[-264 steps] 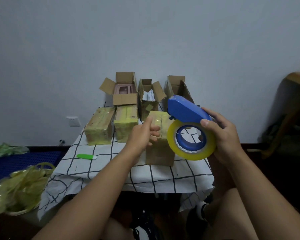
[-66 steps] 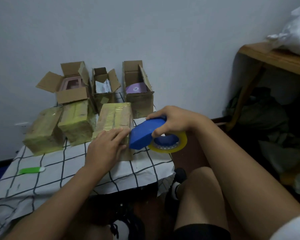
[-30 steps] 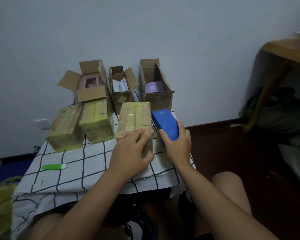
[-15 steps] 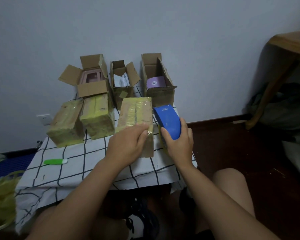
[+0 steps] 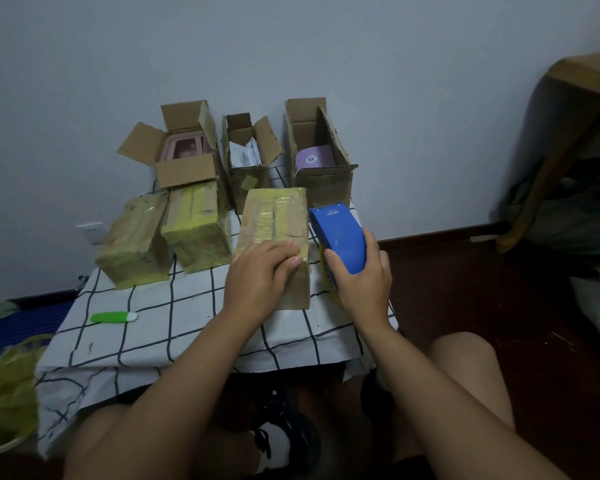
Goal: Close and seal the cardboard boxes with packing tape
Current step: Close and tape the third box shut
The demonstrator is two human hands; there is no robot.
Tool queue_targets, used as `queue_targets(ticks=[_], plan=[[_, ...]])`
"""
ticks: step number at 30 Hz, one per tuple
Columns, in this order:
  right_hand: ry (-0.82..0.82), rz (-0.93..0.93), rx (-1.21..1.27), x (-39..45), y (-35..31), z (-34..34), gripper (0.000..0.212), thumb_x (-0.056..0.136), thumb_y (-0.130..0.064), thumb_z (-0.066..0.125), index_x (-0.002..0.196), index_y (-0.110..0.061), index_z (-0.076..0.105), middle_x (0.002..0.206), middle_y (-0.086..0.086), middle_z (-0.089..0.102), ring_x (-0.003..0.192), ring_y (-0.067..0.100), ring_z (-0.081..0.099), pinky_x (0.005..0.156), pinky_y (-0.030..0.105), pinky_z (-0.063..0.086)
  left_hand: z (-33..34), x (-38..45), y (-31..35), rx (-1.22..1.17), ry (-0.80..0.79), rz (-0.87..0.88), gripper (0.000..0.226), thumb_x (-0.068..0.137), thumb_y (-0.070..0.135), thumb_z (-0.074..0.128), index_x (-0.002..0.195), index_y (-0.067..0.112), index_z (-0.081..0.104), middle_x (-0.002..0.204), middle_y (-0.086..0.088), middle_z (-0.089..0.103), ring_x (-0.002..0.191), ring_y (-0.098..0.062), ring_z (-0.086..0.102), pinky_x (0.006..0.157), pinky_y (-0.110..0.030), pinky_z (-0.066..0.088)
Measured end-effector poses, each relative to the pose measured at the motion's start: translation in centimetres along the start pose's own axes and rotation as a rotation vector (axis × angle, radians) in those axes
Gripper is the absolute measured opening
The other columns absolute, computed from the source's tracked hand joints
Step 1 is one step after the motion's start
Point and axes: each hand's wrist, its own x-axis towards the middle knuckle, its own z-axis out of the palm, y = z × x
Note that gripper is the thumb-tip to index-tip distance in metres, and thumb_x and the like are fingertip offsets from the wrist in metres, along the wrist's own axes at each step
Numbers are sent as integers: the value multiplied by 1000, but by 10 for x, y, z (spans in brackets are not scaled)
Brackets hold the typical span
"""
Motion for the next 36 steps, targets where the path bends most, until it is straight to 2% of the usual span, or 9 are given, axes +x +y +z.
queue_targets(ticks=[5,10,20,26,32,36], plan=[[4,-9,-11,0,2,0,75,87,-50,70,151,-30,35,123,1,45,107,14,47,83,25,38,15,-6,-11,10,120,71,34,95,41,50,109,21,73,110,7,71,96,-19,61,82,-45,48],[17,-12,-6,0,4,1,77,86,-49,72,151,-29,36,125,2,46,106,13,47,84,25,39,31,-9,-12,86,280,132,30,96,36,50,106,18,71,109,5,70,96,-15,55,82,-29,32],[28,-27,-5,-1,7,2,77,85,-48,73,150,-28,37,119,-1,45,105,14,48,83,25,40,43,-14,-15,222,284,176,26,97,32,40,115,17,52,117,-4,60,103,-22,45,93,-38,28],[25,-29,-3,-2,7,2,78,85,-48,73,151,-28,37,122,1,46,106,14,49,83,25,41,45,-15,-14,244,270,168,33,98,39,38,118,16,51,120,-6,59,106,-25,47,97,-41,28],[14,-23,14,-4,6,-1,76,85,-47,73,150,-29,37,121,2,47,104,13,49,82,24,39,48,-12,-12,259,290,111,41,100,53,31,114,19,50,109,-7,60,101,-26,48,95,-41,29],[6,-17,18,-4,5,-2,77,85,-47,73,151,-30,36,122,3,47,104,13,48,82,24,39,52,-9,-10,269,334,67,37,92,52,48,106,18,53,97,-6,57,92,-26,48,90,-42,33]])
